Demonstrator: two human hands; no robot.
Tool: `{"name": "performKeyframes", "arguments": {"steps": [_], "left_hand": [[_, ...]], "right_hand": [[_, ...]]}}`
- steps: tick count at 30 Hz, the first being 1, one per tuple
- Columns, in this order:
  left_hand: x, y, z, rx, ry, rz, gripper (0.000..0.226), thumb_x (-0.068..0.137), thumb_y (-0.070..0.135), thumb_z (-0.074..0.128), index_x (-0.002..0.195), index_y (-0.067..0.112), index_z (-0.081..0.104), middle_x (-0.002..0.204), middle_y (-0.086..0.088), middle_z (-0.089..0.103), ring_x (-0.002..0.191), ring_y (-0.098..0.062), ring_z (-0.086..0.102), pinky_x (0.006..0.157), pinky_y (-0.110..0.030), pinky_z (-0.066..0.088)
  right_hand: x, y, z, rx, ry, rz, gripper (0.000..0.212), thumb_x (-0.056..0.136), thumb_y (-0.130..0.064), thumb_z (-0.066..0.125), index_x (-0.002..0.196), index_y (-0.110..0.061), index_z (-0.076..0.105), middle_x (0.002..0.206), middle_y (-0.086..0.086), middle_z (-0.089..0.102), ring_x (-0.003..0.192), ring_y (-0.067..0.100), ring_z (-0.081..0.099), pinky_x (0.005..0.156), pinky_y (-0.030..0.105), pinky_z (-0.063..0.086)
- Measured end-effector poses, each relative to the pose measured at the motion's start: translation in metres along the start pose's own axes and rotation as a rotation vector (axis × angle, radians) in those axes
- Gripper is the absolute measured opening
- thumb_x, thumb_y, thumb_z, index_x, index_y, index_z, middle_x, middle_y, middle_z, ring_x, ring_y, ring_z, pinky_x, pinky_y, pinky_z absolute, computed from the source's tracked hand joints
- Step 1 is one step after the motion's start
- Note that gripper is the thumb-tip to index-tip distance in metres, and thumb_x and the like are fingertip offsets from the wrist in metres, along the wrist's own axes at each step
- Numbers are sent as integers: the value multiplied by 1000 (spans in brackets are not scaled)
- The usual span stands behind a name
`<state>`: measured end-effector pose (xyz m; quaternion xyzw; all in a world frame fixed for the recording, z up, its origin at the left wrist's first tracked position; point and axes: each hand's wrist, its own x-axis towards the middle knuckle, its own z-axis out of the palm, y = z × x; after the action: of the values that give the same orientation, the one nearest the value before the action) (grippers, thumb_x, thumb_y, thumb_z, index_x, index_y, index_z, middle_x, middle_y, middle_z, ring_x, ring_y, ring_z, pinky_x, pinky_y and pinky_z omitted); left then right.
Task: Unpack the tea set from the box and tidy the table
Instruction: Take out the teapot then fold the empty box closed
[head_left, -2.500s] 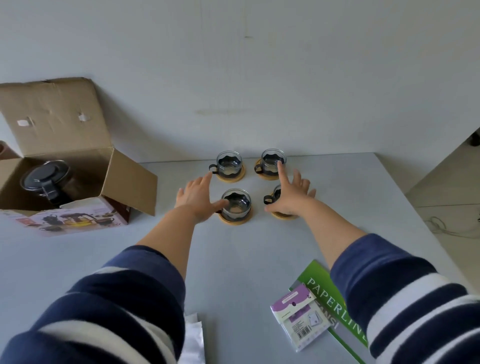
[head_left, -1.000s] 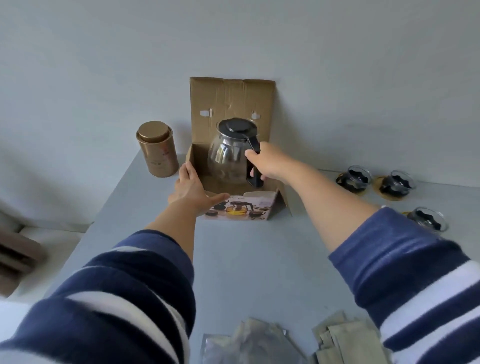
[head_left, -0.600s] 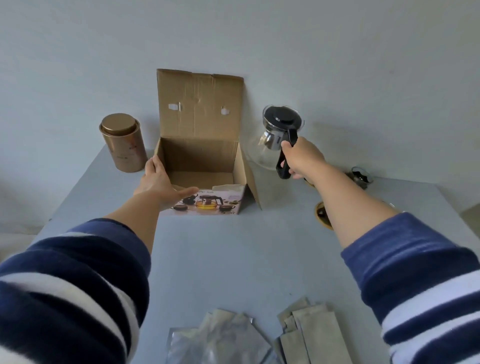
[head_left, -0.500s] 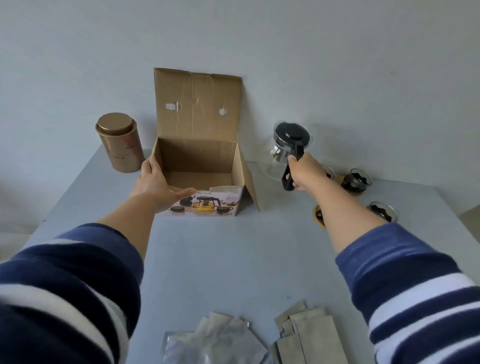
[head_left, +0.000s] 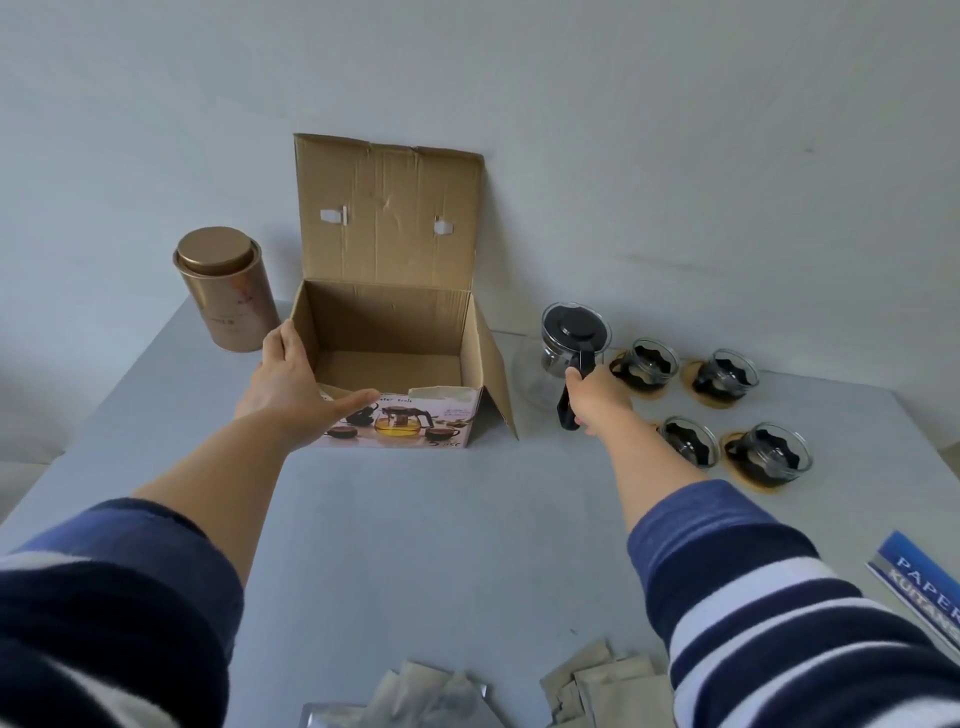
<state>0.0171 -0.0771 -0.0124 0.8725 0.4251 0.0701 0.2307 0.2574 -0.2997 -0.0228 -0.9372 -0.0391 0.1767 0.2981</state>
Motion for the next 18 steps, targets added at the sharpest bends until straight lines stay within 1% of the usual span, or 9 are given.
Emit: {"name": "performKeyframes", "arguments": {"steps": [3,5,6,8,10,12,14,15,18], "left_hand": [[-1,-1,-2,-42,-19,-11,121,66,72,66,153,23,-1,158,-1,12,140,-32,32,105,-49,43],[0,-2,-5,-159,22,-62,103,76,70,57,153,23,6,159,-2,16,141,-31,31,106,-51,40],[0,-2,-7,-209,82,-91,93,82,67,53,152,22,11,157,-3,21,140,-31,33,106,-52,40],[1,-7,-10,-262,214,-162,77,89,54,51,150,19,20,151,-8,32,134,-34,39,104,-53,41],[1,-13,-14,-354,261,-327,72,87,41,54,146,13,24,143,-14,39,125,-38,46,97,-52,46],[-2,-19,-19,-532,227,-495,69,85,35,59,142,9,30,132,-13,49,106,-36,55,83,-43,50],[-6,-22,-25,-605,208,-492,60,84,31,63,136,11,40,119,-9,57,88,-28,57,72,-38,50],[-8,-24,-28,-604,231,-457,55,84,28,64,132,12,43,116,-8,59,86,-26,56,70,-36,49],[-13,-31,-37,-591,362,-366,46,84,11,60,127,15,42,113,-8,59,87,-28,55,70,-36,46]], "right_hand": [[-19,-6,-8,6,75,67,69,85,-55,54,130,-8,31,128,15,53,106,38,61,86,43,51],[-39,-9,-4,61,156,50,71,85,-51,60,129,-6,28,133,18,47,110,39,58,78,39,48],[-50,-10,4,116,142,53,68,86,-47,60,128,-5,27,132,19,47,108,39,58,78,41,47],[-68,-13,29,307,-7,145,64,89,-44,58,129,-5,27,120,20,56,90,34,63,71,39,50],[-81,-17,51,552,-252,346,55,92,-47,52,128,-10,33,101,17,62,68,25,62,58,34,49],[-85,-23,64,789,-420,467,41,94,-43,51,119,-12,44,93,14,65,71,23,63,66,38,51],[-86,-29,68,1005,-443,527,25,94,-30,56,108,-10,52,85,13,63,71,21,61,75,37,51],[-86,-31,68,1078,-429,548,18,94,-23,59,104,-10,54,81,11,62,69,19,59,74,36,52],[-88,-32,68,1160,-425,584,7,90,-10,62,94,-6,58,80,9,60,68,17,58,53,36,55]]}}
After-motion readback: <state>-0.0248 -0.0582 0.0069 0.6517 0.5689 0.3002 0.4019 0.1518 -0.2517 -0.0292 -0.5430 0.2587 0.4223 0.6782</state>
